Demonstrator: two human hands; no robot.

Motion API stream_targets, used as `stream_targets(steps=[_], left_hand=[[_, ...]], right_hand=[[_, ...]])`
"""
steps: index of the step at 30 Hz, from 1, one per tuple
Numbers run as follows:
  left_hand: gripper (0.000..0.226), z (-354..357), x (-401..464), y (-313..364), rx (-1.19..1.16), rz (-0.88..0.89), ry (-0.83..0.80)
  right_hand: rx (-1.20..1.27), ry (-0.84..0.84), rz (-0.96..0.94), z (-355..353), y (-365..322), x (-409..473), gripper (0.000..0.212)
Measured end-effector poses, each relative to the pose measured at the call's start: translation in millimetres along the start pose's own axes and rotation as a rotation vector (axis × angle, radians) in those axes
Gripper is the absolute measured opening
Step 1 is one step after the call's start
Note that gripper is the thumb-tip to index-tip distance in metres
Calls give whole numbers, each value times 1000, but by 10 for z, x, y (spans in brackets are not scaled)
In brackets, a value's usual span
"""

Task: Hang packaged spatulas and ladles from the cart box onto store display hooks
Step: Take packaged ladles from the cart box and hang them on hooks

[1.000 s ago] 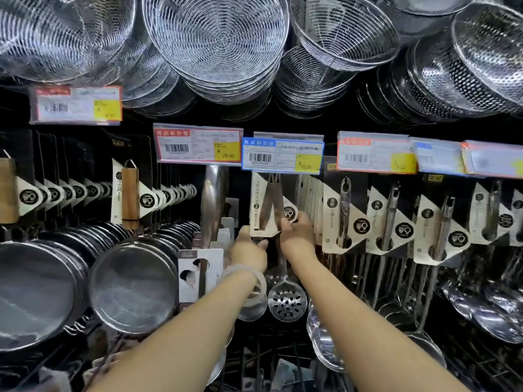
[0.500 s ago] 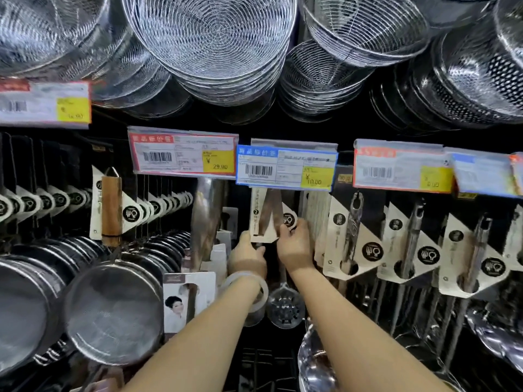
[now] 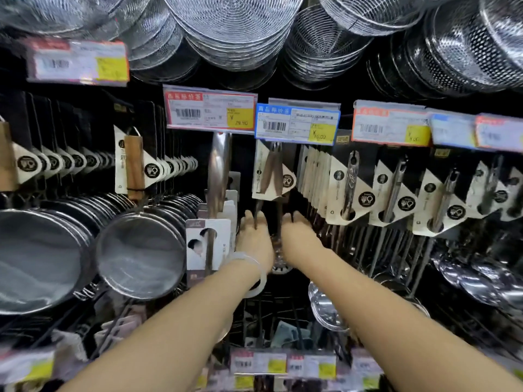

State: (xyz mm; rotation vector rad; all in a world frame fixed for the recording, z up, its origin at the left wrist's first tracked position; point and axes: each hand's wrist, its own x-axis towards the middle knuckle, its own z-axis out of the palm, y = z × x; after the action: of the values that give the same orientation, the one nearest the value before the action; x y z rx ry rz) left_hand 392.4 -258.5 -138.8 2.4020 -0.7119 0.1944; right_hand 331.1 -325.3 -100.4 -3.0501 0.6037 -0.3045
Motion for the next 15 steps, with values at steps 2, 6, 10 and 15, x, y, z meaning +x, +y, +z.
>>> stream_targets(steps=[2,6,10,15], left_hand=[[78,-16,-154,-7,92,77,-29],[77,37,-451,27,348,239,-53],[80,178,-820,221,475,325,-103],[75,340,-1305,714,379,391,-65]], right_hand=[[-22,13,-65,-56,21,-231,61],[-81,79,-113,-29,58,-631,50],[-259,70,-124,103,260,-946,70],[-219,110,-18,111,809,-1495,59]])
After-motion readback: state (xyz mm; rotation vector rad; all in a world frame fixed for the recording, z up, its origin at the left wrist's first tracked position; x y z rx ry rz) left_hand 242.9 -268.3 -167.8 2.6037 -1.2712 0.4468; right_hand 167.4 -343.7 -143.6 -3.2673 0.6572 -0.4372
